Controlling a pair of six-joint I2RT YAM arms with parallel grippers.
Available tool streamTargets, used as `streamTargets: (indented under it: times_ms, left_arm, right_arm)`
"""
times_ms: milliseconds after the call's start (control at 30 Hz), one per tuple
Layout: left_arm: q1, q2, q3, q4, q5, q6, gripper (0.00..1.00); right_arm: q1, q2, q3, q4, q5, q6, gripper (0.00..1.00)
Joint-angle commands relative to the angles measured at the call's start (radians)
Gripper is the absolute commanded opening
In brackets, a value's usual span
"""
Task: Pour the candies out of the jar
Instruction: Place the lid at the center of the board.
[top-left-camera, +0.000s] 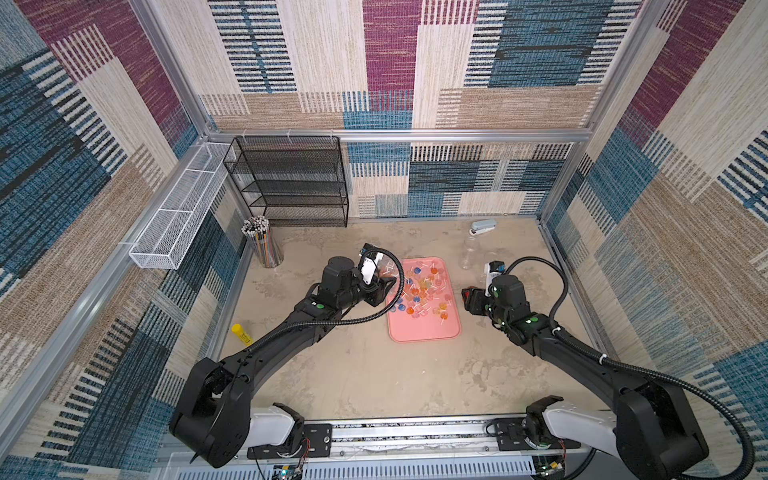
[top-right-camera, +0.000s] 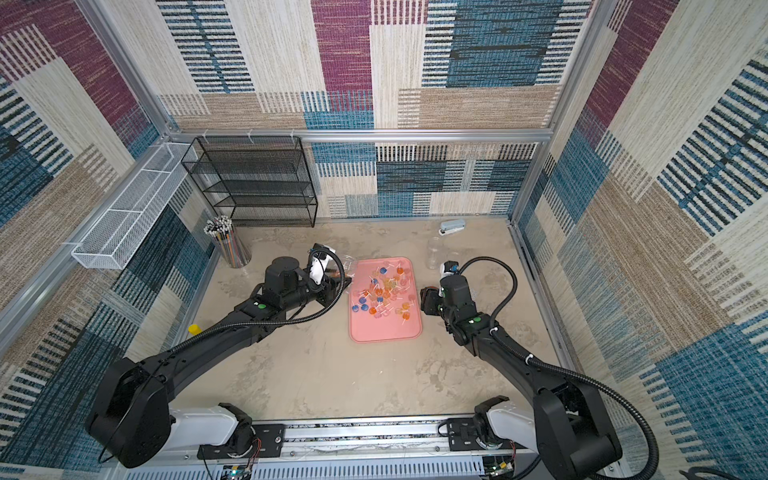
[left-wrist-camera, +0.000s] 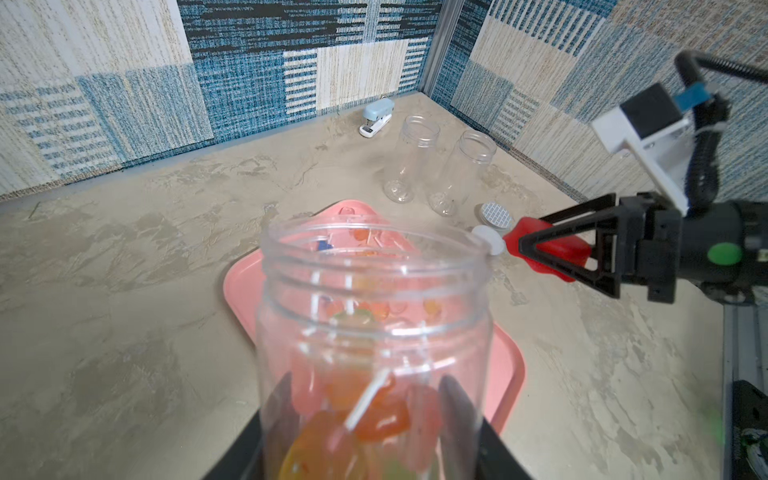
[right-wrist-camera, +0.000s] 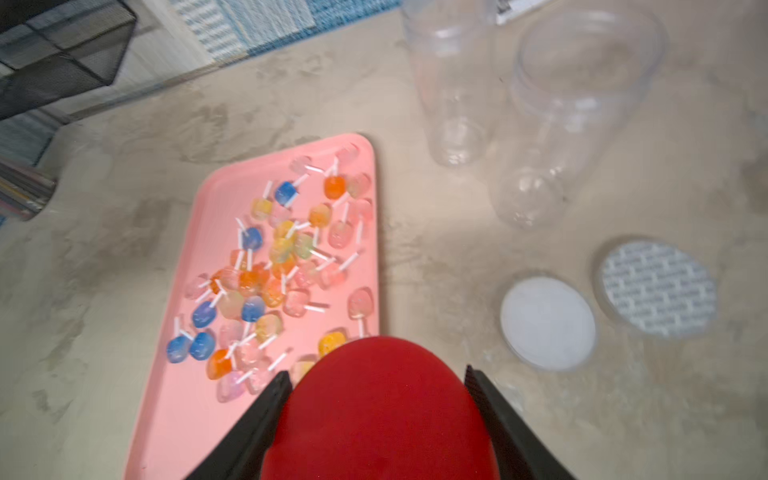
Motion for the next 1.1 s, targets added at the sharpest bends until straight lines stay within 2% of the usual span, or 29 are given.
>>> streamTargets:
  times_ms: [0, 167, 633, 933, 1067]
  left_arm:
    - [0.001, 0.003, -0.002, 0.023, -0.004, -0.025, 0.0]
    - [0.0, -0.003, -0.007, 0.014, -0.011, -0.019, 0.0]
    - [0.0, 0.023, 0.003, 0.009, -0.022, -0.013, 0.0]
    - [0.0, 0.028, 0.008, -0.007, -0.022, -0.007, 0.0]
    - [0.0, 0.031, 0.026, -0.036, -0.021, 0.006, 0.0]
  right_arm:
    - [0.001, -0.013, -0.083, 0.102, 0.088, 0.145, 0.54]
    - [0.001, 0.015, -0.146, 0.167, 0.107, 0.198, 0.54]
    - [0.001, 0.124, -0.137, 0.191, 0.142, 0.229, 0.65]
    - [0.001, 0.092, -0.129, 0.173, 0.143, 0.239, 0.88]
    - [0.001, 0.053, -0.096, 0.152, 0.149, 0.24, 0.93]
